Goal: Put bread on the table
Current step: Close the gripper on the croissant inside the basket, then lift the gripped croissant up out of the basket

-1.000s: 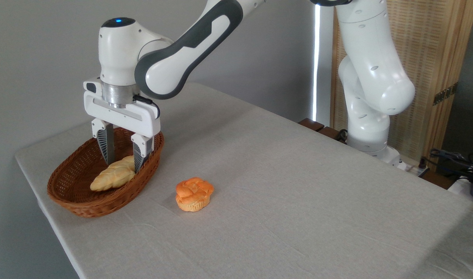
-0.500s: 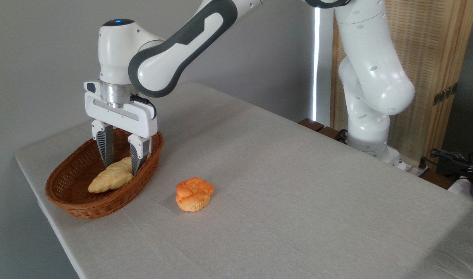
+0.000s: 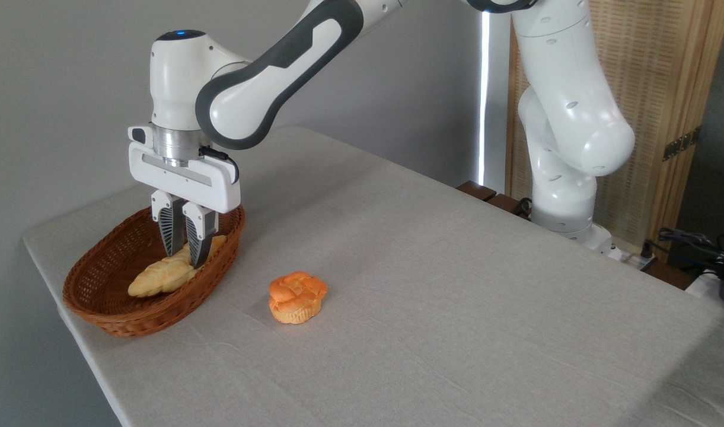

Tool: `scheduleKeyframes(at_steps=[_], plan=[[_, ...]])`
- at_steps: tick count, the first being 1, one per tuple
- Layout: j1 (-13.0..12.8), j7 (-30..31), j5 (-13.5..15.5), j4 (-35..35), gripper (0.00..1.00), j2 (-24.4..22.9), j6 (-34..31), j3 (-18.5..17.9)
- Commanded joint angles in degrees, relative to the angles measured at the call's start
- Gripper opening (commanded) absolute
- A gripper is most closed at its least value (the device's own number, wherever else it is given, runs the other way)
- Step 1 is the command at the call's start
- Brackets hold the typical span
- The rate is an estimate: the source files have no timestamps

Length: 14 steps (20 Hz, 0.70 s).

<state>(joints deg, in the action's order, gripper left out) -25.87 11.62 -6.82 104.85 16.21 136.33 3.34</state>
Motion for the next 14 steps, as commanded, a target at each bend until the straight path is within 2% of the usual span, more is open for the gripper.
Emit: scheduleKeyframes(at_steps=[1, 6, 14], plan=[[-0.1, 1.1, -1.5, -1.1, 0.29, 0.6, 0.2, -0.3], [0.3, 0.3, -1.4, -1.1, 0.29, -5.2, -8.1, -0.4], [0.4, 0.3, -0.7, -0.6, 0.31, -11.5, -11.3, -0.9]])
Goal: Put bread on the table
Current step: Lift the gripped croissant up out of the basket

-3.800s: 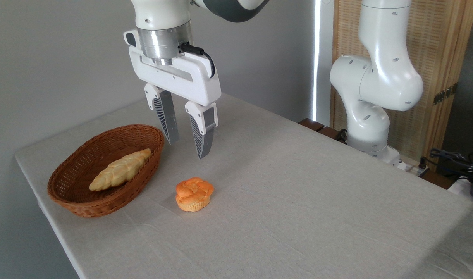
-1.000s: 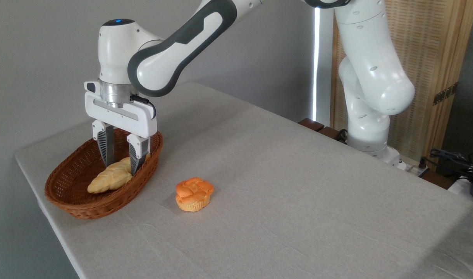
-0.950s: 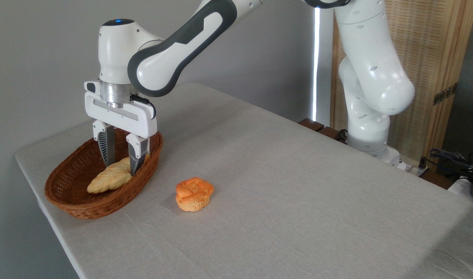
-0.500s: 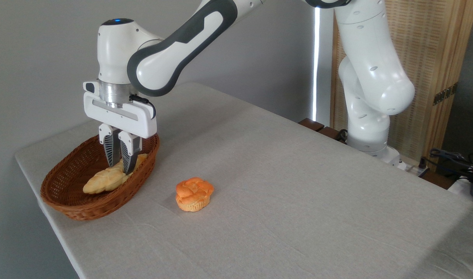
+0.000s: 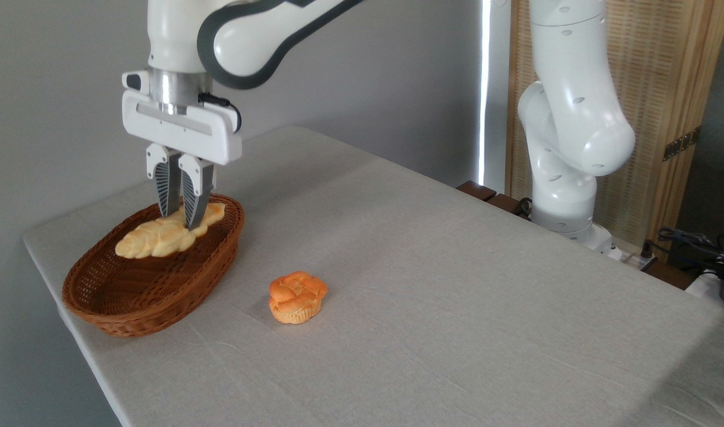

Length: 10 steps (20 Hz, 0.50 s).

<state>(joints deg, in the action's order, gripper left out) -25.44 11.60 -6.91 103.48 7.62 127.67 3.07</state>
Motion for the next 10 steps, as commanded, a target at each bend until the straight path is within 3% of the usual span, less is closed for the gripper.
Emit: scheduleKeyframes(at_steps=[1, 6, 10], plan=[[0.0, 0.0, -0.7, 1.1, 0.32, -3.5, -3.7, -0.8], [3.8, -12.0, -0.7, 5.8, 0.37, -8.6, -8.0, -1.0], [8.6, -21.8, -0.6, 11.8, 0.38, -13.3, -10.9, -1.0]])
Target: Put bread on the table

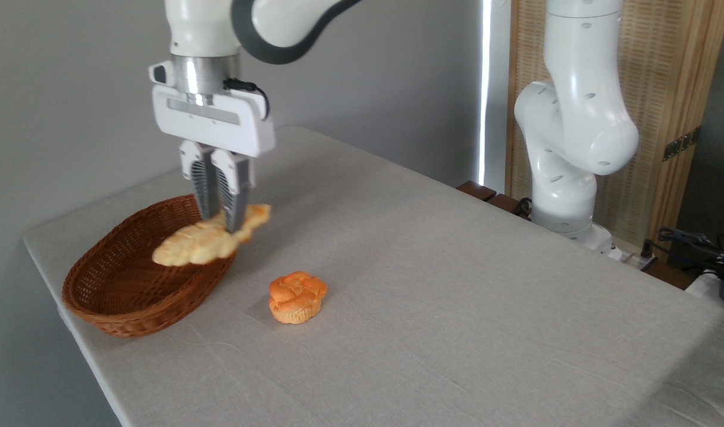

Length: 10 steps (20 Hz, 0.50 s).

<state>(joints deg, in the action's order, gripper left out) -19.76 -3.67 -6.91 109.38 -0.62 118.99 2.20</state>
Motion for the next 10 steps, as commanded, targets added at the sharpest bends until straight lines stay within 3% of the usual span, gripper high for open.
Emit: scheduleKeyframes(at_steps=[1, 4, 5, 7, 10], plan=[[3.8, -9.0, -0.6, 7.0, 0.38, -5.6, -3.3, -0.9], [3.8, -16.1, -0.6, 8.9, 0.41, -6.1, -5.7, -5.4], [3.8, -18.3, -0.6, 9.0, 0.48, -6.1, -6.3, -6.8], [3.8, -20.0, -0.6, 9.2, 1.0, -6.1, -8.7, -8.9], [3.5, -20.9, -0.6, 10.1, 1.0, -5.4, -10.1, -9.1]])
